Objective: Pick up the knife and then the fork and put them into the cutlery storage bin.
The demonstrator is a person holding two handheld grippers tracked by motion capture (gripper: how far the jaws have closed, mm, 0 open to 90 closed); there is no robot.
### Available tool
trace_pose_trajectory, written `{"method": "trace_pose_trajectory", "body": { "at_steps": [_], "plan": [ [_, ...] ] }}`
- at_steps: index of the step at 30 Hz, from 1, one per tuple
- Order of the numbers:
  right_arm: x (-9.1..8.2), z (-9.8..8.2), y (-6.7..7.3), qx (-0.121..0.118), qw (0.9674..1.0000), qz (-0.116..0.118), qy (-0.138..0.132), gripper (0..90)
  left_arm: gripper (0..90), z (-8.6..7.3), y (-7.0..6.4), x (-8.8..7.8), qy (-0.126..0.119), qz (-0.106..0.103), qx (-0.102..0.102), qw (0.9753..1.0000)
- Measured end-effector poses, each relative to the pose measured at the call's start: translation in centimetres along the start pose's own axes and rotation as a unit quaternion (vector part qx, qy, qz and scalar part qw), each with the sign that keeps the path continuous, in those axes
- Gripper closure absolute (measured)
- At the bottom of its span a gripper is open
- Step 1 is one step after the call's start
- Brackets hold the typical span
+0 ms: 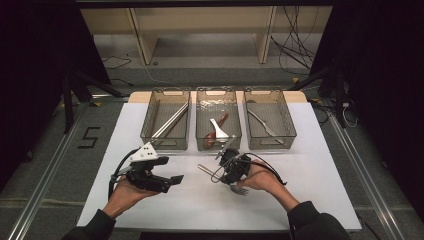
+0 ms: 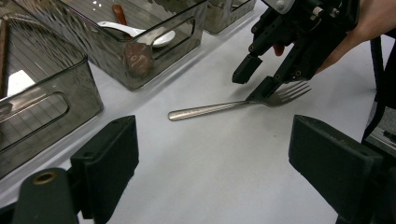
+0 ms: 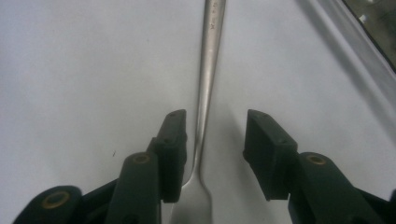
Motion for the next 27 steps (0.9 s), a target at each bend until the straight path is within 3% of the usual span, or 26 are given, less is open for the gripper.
{"method": "trace_pose_trajectory", "body": {
  "at_steps": [6,15,27],
  "plan": [
    [0.5,-0.3,0.1,-0.004,0.9999,-0.001,0.012,64.3,15.5,0.0,0.0,0.0,0.001,0.0,0.0,1.0],
    [1.1,-0.7,0.1,-0.028,0.9992,-0.012,0.025,72.3,15.6,0.0,0.0,0.0,0.001,0.0,0.0,1.0],
    [1.1,-0.7,0.0,-0.032,0.9986,-0.009,0.04,83.5,15.6,0.0,0.0,0.0,0.002,0.001,0.002,1.0]
  ]
}}
Point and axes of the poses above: each handheld gripper's, and its own axes: x roughly forward along the jaws, z roughly out of its top, y roughly to its left, the point moved 10 cm from there along x, roughly forward along the jaws, and after that the axes turned 14 degrees about x, right-handed, at the moved point
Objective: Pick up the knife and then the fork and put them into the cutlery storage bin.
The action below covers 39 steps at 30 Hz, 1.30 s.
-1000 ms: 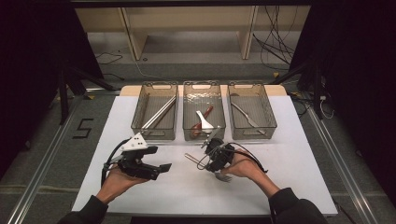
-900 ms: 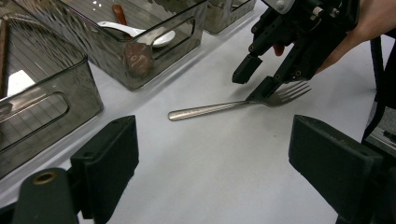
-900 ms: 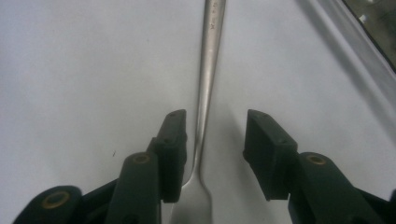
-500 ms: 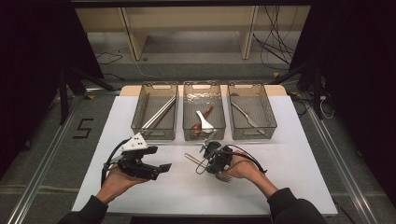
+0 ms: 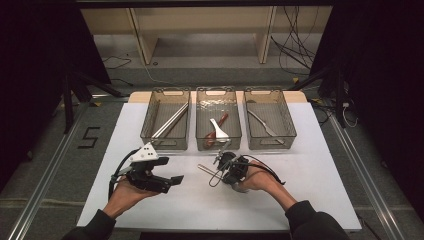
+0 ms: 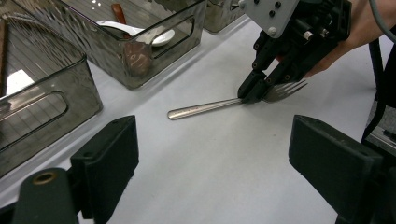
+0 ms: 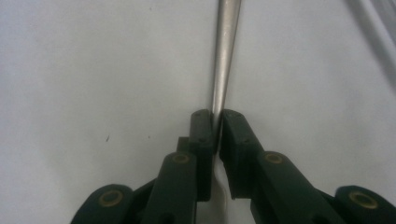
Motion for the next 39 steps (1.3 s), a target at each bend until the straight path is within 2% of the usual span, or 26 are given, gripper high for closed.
{"method": "trace_pose_trajectory", "body": {
  "at_steps": [8,10,19,24,35,39],
  "plan": [
    [-0.1,0.0,0.1,0.001,1.0,0.0,0.008,85.7,15.6,0.0,0.0,0.0,-0.001,0.0,-0.001,1.0],
    [0.0,0.1,0.0,-0.004,1.0,0.0,-0.001,85.8,15.6,0.0,0.0,0.0,-0.001,0.0,-0.002,1.0],
    [-0.3,0.0,-0.1,-0.007,1.0,0.005,-0.005,85.9,15.6,0.0,0.0,0.0,0.0,-0.001,-0.001,1.0],
    [-0.6,0.0,-0.1,0.004,0.9999,0.01,-0.006,86.0,15.6,0.0,0.0,0.0,0.0,-0.001,0.0,1.0],
    [-1.7,0.1,-0.6,0.025,0.999,0.03,-0.024,86.0,15.6,0.0,0.0,0.0,0.0,-0.001,0.0,1.0],
    [-2.2,0.2,-1.0,0.028,0.9986,0.03,-0.033,86.0,15.6,0.0,0.0,0.0,0.0,-0.001,-0.001,1.0]
  ]
}}
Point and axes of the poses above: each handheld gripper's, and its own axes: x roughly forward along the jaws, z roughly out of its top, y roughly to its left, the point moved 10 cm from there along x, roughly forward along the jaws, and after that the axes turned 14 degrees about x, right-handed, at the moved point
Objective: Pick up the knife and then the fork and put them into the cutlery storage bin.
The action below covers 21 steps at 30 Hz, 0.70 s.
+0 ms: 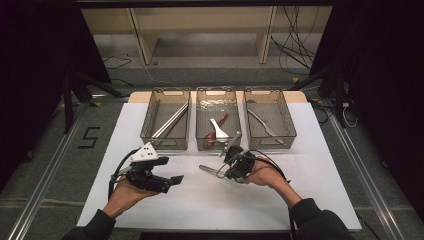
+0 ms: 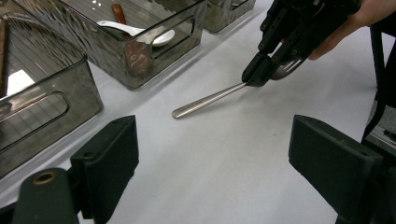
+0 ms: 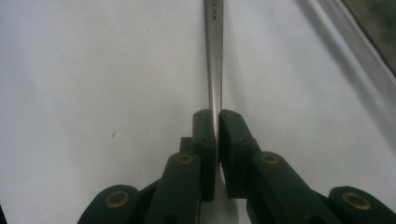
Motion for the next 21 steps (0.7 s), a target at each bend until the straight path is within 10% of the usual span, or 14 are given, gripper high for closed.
{"method": "trace_pose_trajectory", "body": {
  "at_steps": [21],
  "plan": [
    [-5.1,1.2,-2.0,0.032,0.9967,0.004,-0.075,86.1,15.6,0.0,0.0,0.0,0.001,0.0,-0.001,1.0]
  ]
}}
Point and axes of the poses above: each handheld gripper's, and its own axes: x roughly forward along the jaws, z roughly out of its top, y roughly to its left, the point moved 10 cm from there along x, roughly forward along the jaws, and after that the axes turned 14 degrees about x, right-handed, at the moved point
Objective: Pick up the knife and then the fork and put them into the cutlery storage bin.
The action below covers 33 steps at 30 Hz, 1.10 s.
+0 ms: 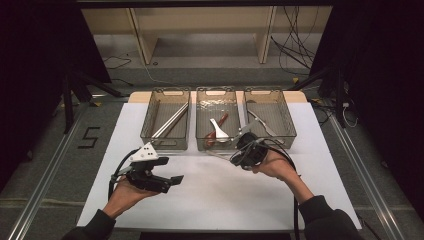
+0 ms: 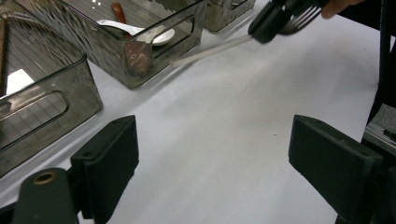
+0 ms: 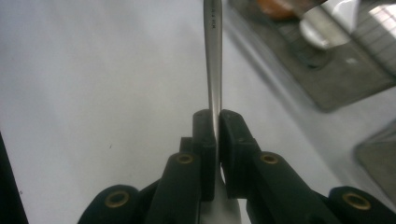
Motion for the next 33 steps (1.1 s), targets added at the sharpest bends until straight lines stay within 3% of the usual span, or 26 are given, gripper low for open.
{"method": "trace_pose_trajectory", "body": {
  "at_steps": [5,16,26,33],
  "plan": [
    [-2.6,1.0,-1.0,0.009,0.999,-0.007,-0.043,86.0,15.6,0.0,0.0,0.0,0.001,0.001,-0.001,1.0],
    [-6.5,2.1,-6.5,0.067,0.9913,-0.05,-0.101,86.0,15.6,0.0,0.1,0.0,0.0,0.002,-0.001,1.0],
    [-7.5,2.8,-11.1,0.109,0.9832,-0.095,-0.112,86.0,15.6,0.1,0.2,0.0,-0.003,0.003,-0.003,1.0],
    [-7.6,3.4,-13.1,0.133,0.9789,-0.111,-0.109,85.9,15.6,0.1,0.2,0.0,-0.004,0.005,-0.004,1.0]
  ]
}}
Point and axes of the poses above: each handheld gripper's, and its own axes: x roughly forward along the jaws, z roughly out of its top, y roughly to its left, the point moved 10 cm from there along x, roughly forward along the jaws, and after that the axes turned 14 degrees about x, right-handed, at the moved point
